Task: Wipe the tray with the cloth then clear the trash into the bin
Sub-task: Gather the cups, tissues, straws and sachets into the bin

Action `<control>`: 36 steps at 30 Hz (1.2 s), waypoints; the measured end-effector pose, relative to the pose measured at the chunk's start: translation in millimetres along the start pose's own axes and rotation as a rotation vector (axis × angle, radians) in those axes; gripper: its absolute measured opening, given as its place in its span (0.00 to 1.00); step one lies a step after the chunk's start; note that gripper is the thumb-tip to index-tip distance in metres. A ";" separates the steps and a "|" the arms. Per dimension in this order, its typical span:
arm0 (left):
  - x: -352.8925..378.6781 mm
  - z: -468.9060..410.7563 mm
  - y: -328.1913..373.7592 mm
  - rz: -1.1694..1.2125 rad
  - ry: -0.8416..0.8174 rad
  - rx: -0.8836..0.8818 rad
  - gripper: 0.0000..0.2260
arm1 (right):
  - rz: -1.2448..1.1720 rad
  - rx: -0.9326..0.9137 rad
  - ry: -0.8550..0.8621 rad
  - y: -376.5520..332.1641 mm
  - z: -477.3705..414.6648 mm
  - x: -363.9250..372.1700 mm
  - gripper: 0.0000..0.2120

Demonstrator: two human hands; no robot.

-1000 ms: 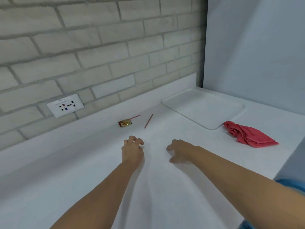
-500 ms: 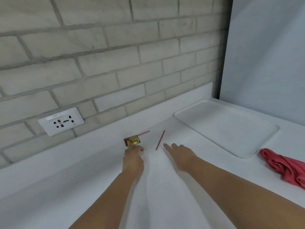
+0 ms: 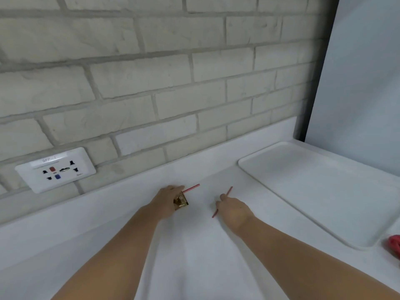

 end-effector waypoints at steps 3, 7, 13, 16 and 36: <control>-0.8 -3.3 3.1 -0.015 -0.077 -0.072 0.27 | -0.037 0.076 -0.004 1.6 -4.0 -6.4 0.11; 0.7 6.0 2.5 0.013 -0.135 -0.193 0.19 | -0.036 0.114 0.003 6.4 -2.6 -10.4 0.16; 16.0 28.7 15.7 0.160 -0.151 -0.236 0.11 | 0.022 0.184 0.008 4.3 16.6 -2.0 0.20; 26.8 46.2 34.6 0.213 -0.187 -0.237 0.12 | 0.044 0.209 0.067 2.0 31.0 2.1 0.22; 68.1 164.8 158.8 0.353 0.114 -0.117 0.14 | -0.158 0.281 0.136 8.5 194.7 39.7 0.14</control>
Point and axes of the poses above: each hand's wrist, its own z-axis away from the middle knuckle, its own x-axis out of the palm, y = z × x, the point moved 8 cm from there along -z, towards the middle knuckle, and after that the axes turned 2 degrees about x, right-handed, at the moved point
